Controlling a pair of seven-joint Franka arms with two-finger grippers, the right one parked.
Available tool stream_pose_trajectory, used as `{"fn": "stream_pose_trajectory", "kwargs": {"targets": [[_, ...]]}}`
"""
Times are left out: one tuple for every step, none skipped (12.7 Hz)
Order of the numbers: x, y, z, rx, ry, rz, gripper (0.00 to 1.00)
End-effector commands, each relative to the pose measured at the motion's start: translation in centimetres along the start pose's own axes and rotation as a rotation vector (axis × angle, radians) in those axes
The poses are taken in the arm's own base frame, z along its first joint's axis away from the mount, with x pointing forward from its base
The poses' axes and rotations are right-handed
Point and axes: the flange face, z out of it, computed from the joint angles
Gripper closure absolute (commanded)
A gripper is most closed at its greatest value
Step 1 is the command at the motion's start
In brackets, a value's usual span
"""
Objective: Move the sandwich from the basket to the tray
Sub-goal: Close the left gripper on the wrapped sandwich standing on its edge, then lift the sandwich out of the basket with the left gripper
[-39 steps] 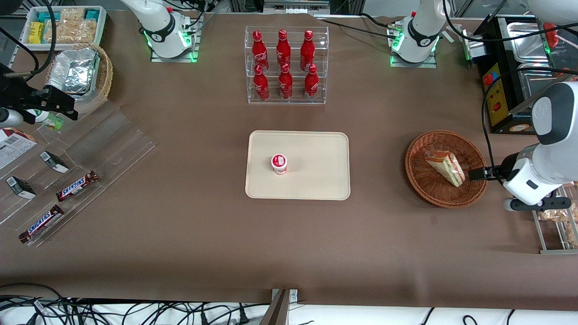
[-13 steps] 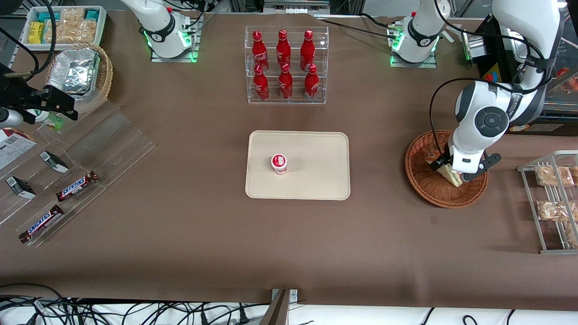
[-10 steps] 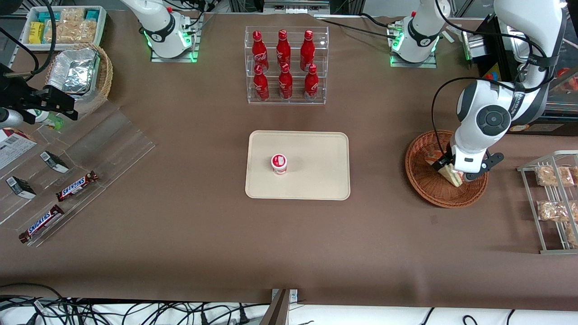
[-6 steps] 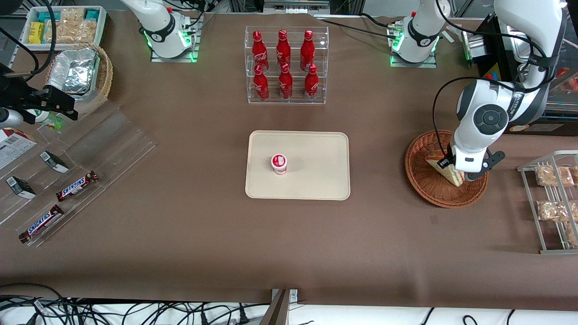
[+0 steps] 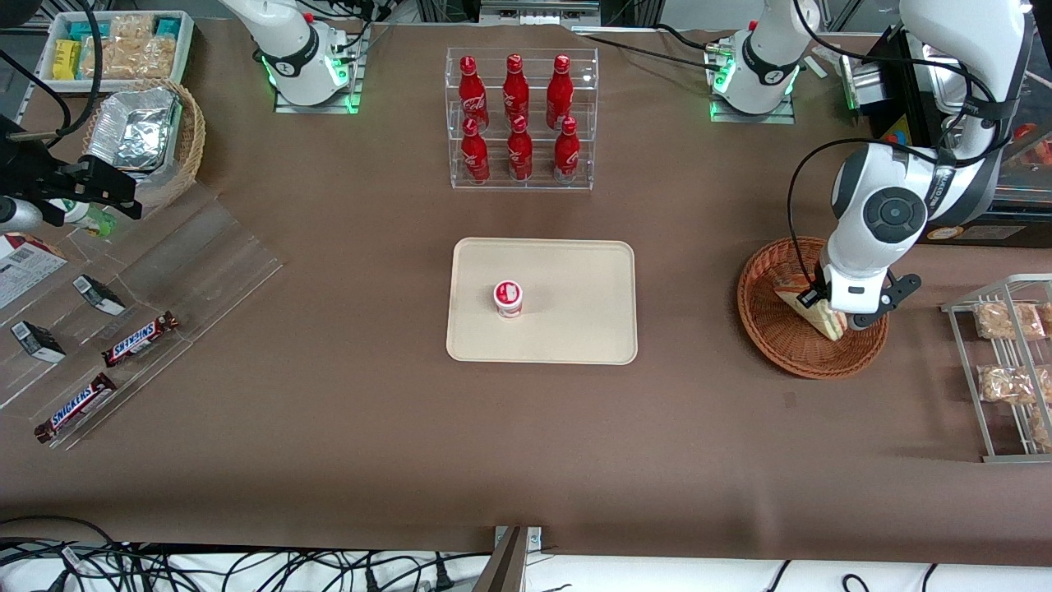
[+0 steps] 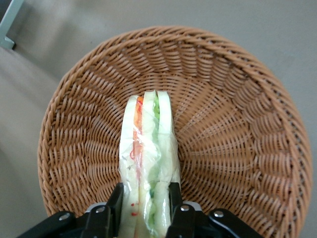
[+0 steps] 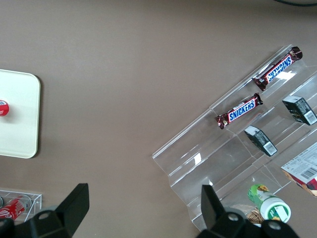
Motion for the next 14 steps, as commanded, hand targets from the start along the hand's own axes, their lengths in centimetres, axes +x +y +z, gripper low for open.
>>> {"fn": "stream_pose_trajectory", "kwargs": {"targets": [[0.2, -0.4, -3.4, 0.005, 0.032, 0.087, 0.62], [0.4, -0.4, -4.4, 0.036, 0.012, 0.132, 0.62], [0.4, 0.5, -5.9, 0.036, -0.007, 0.163, 0.62], [0.2, 1.6, -7.7, 0.020, -0.029, 0.184, 0.63], [0.1, 2.3, -9.2, 0.034, -0.047, 0.240, 0.67], [-0.2, 3.0, -10.5, 0.044, -0.065, 0.313, 0.67], [-0.5, 3.7, -11.8, 0.013, -0.086, 0.357, 0.67], [-1.1, 4.8, -13.0, -0.026, -0.107, 0.399, 0.67], [-2.4, 6.3, -14.6, -0.046, -0.111, 0.448, 0.66], [-3.6, 7.7, -16.2, -0.062, -0.108, 0.482, 0.66], [-4.9, 9.1, -17.6, -0.091, -0.117, 0.504, 0.65], [-6.6, 10.7, -18.9, -0.125, -0.123, 0.523, 0.65], [-8.2, 11.9, -19.7, -0.151, -0.130, 0.540, 0.65], [-9.7, 13.2, -20.8, -0.183, -0.137, 0.544, 0.64]]}}
